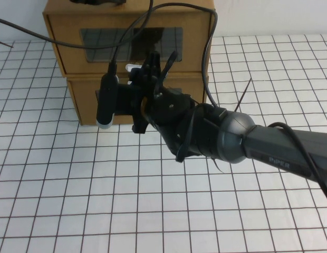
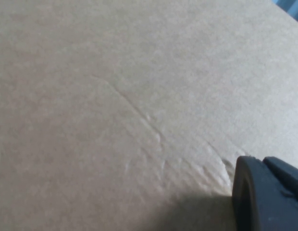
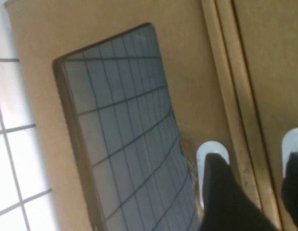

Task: Open the shoe box
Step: 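Pull the top drawer of the cardboard box fully open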

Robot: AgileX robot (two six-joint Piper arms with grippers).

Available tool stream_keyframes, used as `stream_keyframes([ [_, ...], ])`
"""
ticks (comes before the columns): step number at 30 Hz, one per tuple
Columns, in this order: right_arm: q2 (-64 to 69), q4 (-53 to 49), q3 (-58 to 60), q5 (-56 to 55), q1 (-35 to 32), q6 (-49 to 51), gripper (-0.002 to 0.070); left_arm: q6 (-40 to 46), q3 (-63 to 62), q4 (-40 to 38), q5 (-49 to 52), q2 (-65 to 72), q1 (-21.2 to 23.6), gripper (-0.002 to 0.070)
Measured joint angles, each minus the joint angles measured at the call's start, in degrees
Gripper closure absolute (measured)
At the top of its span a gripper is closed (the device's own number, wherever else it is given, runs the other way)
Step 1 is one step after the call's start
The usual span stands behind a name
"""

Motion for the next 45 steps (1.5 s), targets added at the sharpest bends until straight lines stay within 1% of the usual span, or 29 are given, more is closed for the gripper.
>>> stream_keyframes([
  [12,-0.1,0.4,-0.1,2.6,0.1,-0.1,0.0426,0.4,0.0,-0.3,0.5,0.0,0.0,0.0679],
  [21,-3.9,1.7,-0.2,4.3,-0.1,-0.1,0.0427,0.4,0.0,-0.4,0.6,0.0,0.0,0.0679],
  [29,-3.3,1.7,-0.2,1.2,-0.1,-0.1,0.0427,0.6,0.0,-0.4,1.0,0.0,0.0,0.0679],
  [35,-1.7,0.3,-0.2,0.8,-0.1,-0.1,0.0427,0.7,0.0,-0.6,1.2,0.0,0.0,0.0679],
  [45,-1.1,-0.1,-0.2,-2.0,-1.8,0.1,0.0427,0.7,0.0,-0.6,1.3,0.0,0.0,0.0679],
])
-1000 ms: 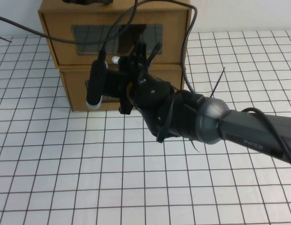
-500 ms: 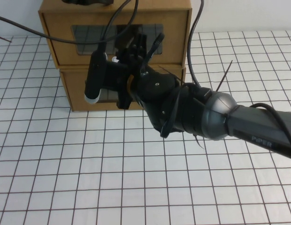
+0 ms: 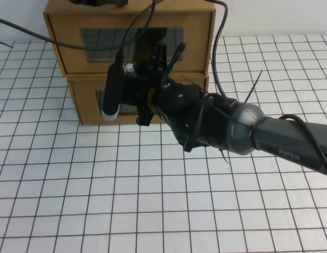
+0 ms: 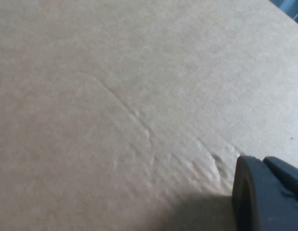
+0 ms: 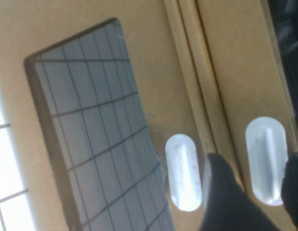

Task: Open the shoe box
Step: 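Pull the top drawer of the cardboard box fully open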

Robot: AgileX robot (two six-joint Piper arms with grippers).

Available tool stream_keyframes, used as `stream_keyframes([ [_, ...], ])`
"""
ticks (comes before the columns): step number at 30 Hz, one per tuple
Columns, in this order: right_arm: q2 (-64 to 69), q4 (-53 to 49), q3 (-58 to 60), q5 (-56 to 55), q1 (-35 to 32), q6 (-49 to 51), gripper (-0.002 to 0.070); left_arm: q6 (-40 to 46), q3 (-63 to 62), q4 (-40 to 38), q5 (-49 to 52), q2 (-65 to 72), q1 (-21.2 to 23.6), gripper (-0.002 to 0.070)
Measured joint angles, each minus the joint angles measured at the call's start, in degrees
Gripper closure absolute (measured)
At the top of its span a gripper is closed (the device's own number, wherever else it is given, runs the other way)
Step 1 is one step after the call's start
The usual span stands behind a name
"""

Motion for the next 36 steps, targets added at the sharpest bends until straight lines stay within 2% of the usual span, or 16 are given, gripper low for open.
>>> stream_keyframes([
  [26,2.3,0.2,-3.9,-2.9,-0.9,0.0,0.0428,0.0,0.0,-0.1,0.5,0.0,0.0,0.0679],
  [31,2.3,1.5,-4.0,-0.5,-0.3,-0.5,0.0428,0.0,0.0,-0.1,0.5,0.0,0.0,0.0679],
  [36,2.4,5.6,-4.0,4.8,1.3,-6.8,0.0428,0.0,0.0,-0.3,0.7,0.0,0.0,0.0679],
])
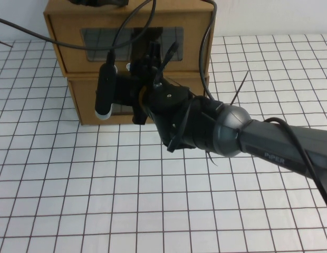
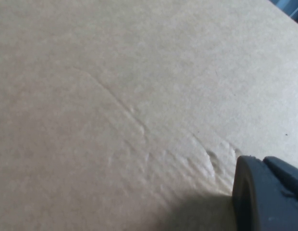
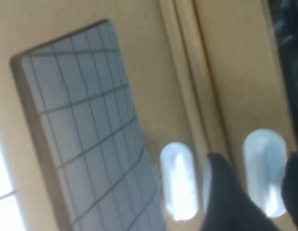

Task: Open the shoe box
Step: 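Pull the top drawer of the cardboard box fully open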

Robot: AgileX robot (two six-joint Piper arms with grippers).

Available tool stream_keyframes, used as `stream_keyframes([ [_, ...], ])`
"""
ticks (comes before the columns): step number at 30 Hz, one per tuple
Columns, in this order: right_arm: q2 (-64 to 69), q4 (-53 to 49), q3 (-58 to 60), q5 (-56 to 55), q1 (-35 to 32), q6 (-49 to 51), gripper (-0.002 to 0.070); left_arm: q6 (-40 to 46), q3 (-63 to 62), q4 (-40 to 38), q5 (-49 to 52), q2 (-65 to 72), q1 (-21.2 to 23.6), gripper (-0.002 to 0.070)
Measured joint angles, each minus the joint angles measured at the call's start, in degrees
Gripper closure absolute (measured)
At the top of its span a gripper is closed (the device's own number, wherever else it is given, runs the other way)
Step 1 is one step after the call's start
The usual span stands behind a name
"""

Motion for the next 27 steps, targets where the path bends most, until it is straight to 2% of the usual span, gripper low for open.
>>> stream_keyframes([
  [14,0.2,1.9,0.0,-1.2,-0.8,-2.0,0.0442,0.2,0.0,0.0,0.0,0.0,0.0,0.0679],
  [21,0.2,-1.1,0.0,-1.6,-1.0,2.8,0.0444,0.2,0.0,0.1,0.0,0.0,0.0,0.0679],
  [24,0.5,-3.6,0.0,-1.5,-1.0,4.7,0.0466,0.2,0.0,0.0,0.0,0.0,0.0,0.0679],
  [27,0.6,-4.9,0.0,-1.0,-1.0,5.1,0.0522,0.2,0.0,0.0,0.0,0.0,0.0,0.0679],
])
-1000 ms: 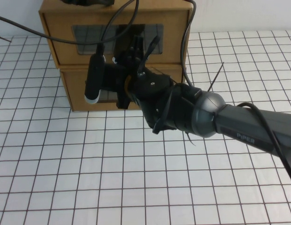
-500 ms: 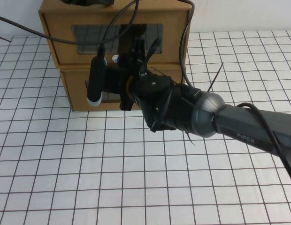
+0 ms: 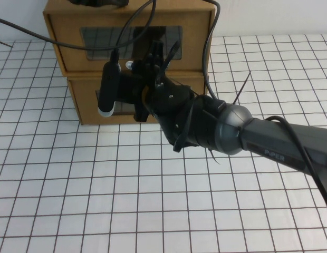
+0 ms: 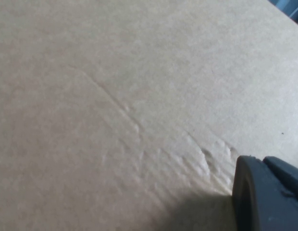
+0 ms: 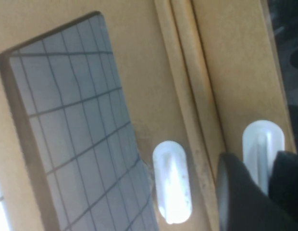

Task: Open the shoe box
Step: 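Pull the top drawer of the cardboard box fully open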

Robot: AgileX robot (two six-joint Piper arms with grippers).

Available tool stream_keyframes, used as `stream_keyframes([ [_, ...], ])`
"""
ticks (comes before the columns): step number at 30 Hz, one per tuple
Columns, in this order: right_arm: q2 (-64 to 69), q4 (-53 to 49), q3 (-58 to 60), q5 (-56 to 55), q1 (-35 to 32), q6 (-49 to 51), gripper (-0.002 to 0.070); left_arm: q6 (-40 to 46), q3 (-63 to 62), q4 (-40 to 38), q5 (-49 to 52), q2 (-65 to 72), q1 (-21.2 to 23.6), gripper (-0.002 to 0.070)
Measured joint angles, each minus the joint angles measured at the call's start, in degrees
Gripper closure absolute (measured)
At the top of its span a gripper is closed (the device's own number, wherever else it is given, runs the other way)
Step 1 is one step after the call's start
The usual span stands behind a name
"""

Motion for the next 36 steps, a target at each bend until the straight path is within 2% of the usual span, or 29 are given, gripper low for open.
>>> stream_keyframes([
  [7,0.3,-1.0,0.0,0.6,0.0,0.2,0.0580,0.0,0.0,0.0,0.2,0.0,0.0,0.0679],
  [12,0.4,-1.5,-0.1,1.2,0.0,-0.1,0.0658,0.0,0.0,0.0,0.3,0.0,0.0,0.0679],
  [22,0.5,-1.2,-0.3,2.1,0.2,-2.4,0.0664,0.0,0.0,0.0,0.3,0.0,0.0,0.0679],
  [28,0.4,5.9,-0.6,6.3,1.8,-11.5,0.0665,0.0,0.0,-0.3,1.1,0.0,0.0,0.0679],
  [36,-1.6,11.1,0.6,10.9,4.2,-14.6,0.0670,-0.2,0.0,-1.1,2.5,0.0,0.0,0.0679],
])
